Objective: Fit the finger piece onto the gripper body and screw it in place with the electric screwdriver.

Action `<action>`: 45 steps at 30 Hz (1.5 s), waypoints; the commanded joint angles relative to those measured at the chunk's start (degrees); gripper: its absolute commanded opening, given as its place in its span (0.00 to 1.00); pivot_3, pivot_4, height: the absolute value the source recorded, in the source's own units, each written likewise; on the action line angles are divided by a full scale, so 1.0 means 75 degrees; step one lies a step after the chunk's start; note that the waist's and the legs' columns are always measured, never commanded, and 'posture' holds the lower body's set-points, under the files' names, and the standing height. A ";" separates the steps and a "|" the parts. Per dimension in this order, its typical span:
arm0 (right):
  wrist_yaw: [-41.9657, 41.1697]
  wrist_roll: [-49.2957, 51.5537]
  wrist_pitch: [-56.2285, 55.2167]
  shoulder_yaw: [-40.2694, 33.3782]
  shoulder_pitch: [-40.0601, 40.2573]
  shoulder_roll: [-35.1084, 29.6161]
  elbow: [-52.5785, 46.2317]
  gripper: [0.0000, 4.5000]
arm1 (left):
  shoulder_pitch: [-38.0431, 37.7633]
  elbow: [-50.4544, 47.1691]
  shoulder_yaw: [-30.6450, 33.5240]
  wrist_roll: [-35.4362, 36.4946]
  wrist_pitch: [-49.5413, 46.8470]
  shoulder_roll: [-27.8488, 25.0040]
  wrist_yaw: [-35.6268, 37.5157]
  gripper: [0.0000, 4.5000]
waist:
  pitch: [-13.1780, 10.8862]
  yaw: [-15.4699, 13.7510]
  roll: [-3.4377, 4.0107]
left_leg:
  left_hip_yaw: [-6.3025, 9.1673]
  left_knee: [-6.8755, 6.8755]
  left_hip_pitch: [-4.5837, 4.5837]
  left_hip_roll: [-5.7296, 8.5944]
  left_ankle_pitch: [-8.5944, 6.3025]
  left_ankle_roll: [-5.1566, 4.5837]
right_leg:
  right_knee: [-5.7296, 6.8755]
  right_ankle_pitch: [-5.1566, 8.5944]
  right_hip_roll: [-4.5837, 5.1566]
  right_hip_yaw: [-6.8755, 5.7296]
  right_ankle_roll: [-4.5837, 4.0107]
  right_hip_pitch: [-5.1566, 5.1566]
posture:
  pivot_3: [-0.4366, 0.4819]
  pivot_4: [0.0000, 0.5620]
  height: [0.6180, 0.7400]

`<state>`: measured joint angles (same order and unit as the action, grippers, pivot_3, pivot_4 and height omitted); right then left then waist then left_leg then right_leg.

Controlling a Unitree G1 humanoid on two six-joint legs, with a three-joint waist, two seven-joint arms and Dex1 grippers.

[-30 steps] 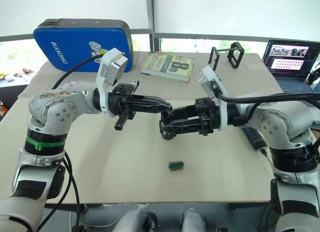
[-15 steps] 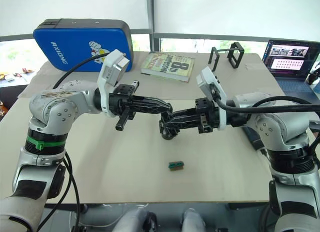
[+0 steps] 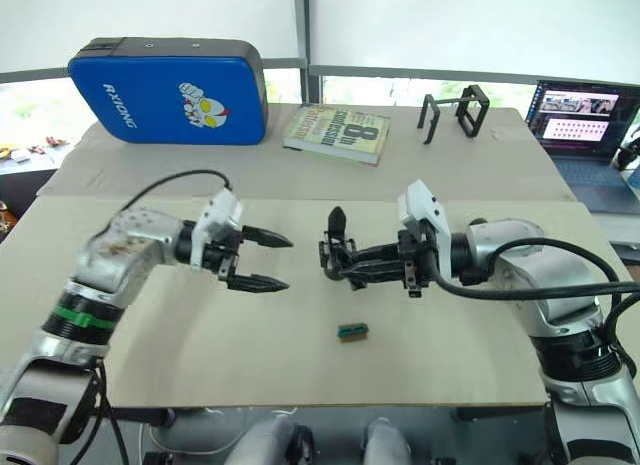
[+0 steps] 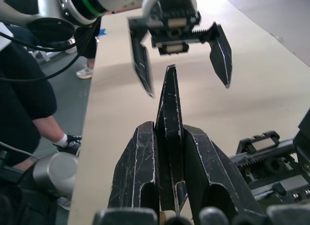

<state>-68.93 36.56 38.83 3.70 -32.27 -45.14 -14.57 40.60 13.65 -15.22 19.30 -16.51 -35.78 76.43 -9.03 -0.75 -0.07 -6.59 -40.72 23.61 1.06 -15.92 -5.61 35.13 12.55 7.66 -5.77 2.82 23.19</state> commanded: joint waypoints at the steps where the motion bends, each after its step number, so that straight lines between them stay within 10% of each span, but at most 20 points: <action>1: 0.0035 -0.0091 -0.0360 -0.0208 0.0008 0.0055 -0.0063 0.07 | 0.0329 0.1055 -0.0259 -0.0870 0.1214 0.0515 -0.0317 1.00 | 0.0000 0.0003 0.0000 | 0.0001 -0.0001 0.0002 0.0000 0.0000 0.0000 | -0.0001 0.0000 0.0001 -0.0002 0.0000 0.0001 | 0.48 0.27 1.00; 18: -0.0038 -0.0767 -0.1770 -0.0107 0.0053 0.0720 0.0768 0.07 | 0.1602 0.5261 -0.0161 -0.2276 0.3689 0.3075 -0.1639 1.00 | -0.0002 0.0011 -0.0006 | 0.0007 -0.0014 0.0023 0.0000 -0.0006 -0.0017 | 0.0009 -0.0003 0.0013 -0.0015 0.0002 0.0012 | 0.48 0.27 1.00; 25: -0.0981 -0.0869 -0.2527 0.0040 -0.0553 0.1281 0.2281 0.07 | 0.2018 0.6220 0.0070 -0.2437 0.4229 0.3384 -0.1578 0.51 | -0.0002 0.0013 -0.0006 | 0.0007 -0.0021 0.0024 0.0011 -0.0012 -0.0031 | 0.0010 -0.0008 0.0030 -0.0019 0.0010 0.0011 | 0.48 0.27 1.00; 45: -0.1645 -0.2043 -0.4050 0.0386 -0.1450 0.2337 0.4907 0.07 | 0.2184 0.6545 0.0329 -0.2746 0.4655 0.3413 -0.1073 0.51 | -0.0002 0.0080 -0.0005 | 0.0006 -0.0025 0.0026 0.0018 -0.0012 -0.0034 | 0.0070 -0.0010 0.0038 -0.0025 0.0017 0.0017 | 0.48 0.27 1.00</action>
<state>-80.91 21.90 9.94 6.91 -42.28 -27.58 21.77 55.93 63.85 -13.31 -1.32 17.30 -10.59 67.32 -9.04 -0.15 -0.11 -6.55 -40.91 23.81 1.20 -16.01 -5.86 35.66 12.48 7.94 -5.96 2.95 23.32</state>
